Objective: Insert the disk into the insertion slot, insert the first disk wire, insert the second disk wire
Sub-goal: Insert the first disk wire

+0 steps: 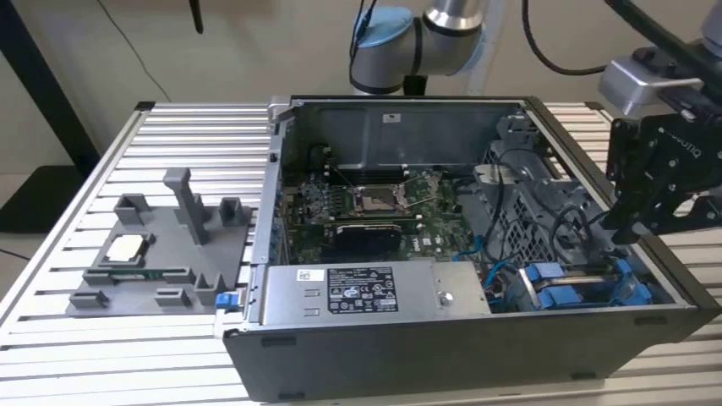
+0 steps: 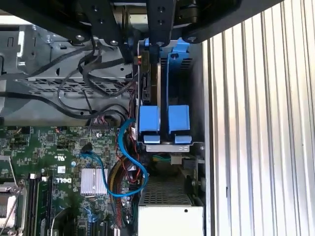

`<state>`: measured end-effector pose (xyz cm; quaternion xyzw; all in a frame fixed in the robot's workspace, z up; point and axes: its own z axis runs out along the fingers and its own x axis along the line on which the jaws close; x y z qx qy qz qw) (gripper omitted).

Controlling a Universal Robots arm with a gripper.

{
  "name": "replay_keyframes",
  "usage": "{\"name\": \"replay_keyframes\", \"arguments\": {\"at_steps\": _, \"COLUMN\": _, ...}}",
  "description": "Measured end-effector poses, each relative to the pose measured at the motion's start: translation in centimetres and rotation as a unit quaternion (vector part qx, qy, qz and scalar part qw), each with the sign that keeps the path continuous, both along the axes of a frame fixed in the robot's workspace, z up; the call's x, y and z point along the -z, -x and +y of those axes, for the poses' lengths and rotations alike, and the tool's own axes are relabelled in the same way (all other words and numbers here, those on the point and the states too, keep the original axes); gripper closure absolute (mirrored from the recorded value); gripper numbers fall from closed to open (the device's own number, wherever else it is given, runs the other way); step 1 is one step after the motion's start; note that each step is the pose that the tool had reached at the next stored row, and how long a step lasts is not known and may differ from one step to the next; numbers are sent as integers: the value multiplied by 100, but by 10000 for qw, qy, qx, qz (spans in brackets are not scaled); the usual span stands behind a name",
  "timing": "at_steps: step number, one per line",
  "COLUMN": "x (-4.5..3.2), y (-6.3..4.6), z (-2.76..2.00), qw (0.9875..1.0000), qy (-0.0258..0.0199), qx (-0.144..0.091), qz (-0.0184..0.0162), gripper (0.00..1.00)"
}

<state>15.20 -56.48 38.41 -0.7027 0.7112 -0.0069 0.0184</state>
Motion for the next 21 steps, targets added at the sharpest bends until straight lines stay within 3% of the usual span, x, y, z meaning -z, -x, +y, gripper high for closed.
{"name": "replay_keyframes", "arguments": {"at_steps": 4, "x": -1, "y": -124, "z": 20, "qw": 10000, "qy": -1, "qx": 0, "qz": 3, "gripper": 73}}
{"name": "replay_keyframes", "arguments": {"at_steps": 5, "x": -1, "y": -314, "z": 56, "qw": 10000, "qy": 2, "qx": 0, "qz": 7, "gripper": 73}}
{"name": "replay_keyframes", "arguments": {"at_steps": 9, "x": 17, "y": -314, "z": 188, "qw": 10000, "qy": -12, "qx": 0, "qz": 8, "gripper": 73}}
{"name": "replay_keyframes", "arguments": {"at_steps": 11, "x": 35, "y": -315, "z": 199, "qw": 10000, "qy": -18, "qx": 1, "qz": 8, "gripper": 73}}
{"name": "replay_keyframes", "arguments": {"at_steps": 12, "x": 91, "y": -323, "z": 200, "qw": 10000, "qy": -24, "qx": 0, "qz": 8, "gripper": 73}}
{"name": "replay_keyframes", "arguments": {"at_steps": 14, "x": 91, "y": -333, "z": 195, "qw": 10000, "qy": -46, "qx": -1, "qz": 10, "gripper": 73}}
{"name": "replay_keyframes", "arguments": {"at_steps": 15, "x": 81, "y": -340, "z": 190, "qw": 10000, "qy": -47, "qx": 0, "qz": 23, "gripper": 73}}
{"name": "replay_keyframes", "arguments": {"at_steps": 17, "x": 68, "y": -359, "z": 179, "qw": 10000, "qy": -47, "qx": 1, "qz": 81, "gripper": 73}}
{"name": "replay_keyframes", "arguments": {"at_steps": 18, "x": 27, "y": -416, "z": 144, "qw": 9996, "qy": -47, "qx": 1, "qz": 267, "gripper": 73}}
{"name": "replay_keyframes", "arguments": {"at_steps": 21, "x": 67, "y": -419, "z": 142, "qw": 9996, "qy": -62, "qx": 1, "qz": 260, "gripper": 73}}
